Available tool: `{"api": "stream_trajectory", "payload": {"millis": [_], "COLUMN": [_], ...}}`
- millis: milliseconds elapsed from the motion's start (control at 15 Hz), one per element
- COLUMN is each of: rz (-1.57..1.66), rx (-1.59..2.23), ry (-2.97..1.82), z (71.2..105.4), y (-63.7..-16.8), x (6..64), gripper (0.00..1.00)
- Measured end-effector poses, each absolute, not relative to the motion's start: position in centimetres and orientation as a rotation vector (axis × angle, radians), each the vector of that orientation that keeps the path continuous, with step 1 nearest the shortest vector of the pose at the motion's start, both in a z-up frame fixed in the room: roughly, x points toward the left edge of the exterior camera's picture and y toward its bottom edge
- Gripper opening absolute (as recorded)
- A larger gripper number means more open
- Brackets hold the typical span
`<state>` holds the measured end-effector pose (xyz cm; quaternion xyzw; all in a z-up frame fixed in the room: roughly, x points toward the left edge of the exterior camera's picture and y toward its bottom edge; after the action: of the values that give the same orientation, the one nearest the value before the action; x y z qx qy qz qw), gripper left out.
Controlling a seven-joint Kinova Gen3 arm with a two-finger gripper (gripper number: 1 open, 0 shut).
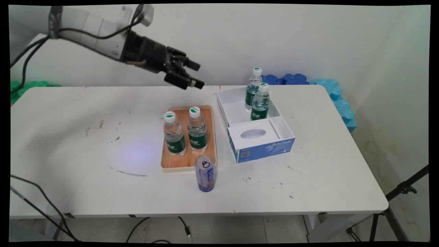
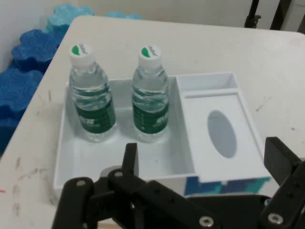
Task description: Pick up the green bottle from the white box
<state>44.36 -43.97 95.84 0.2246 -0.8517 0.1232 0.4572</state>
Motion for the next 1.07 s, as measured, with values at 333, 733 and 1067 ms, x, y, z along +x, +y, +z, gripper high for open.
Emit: {"api": "stream_trajectory", "payload": {"millis": [333, 733, 1067], "rz": [0.301, 0.295, 0.299], "rx": [0.583, 0.623, 0.681], "ry": [-2.125, -2.169, -2.194], "z": [95.3, 91.6, 88.5], "y": [-47.0, -51.2, -53.8], "x": [40.3, 34.1, 31.0], "gripper": [1.0, 1.0, 1.0]}}
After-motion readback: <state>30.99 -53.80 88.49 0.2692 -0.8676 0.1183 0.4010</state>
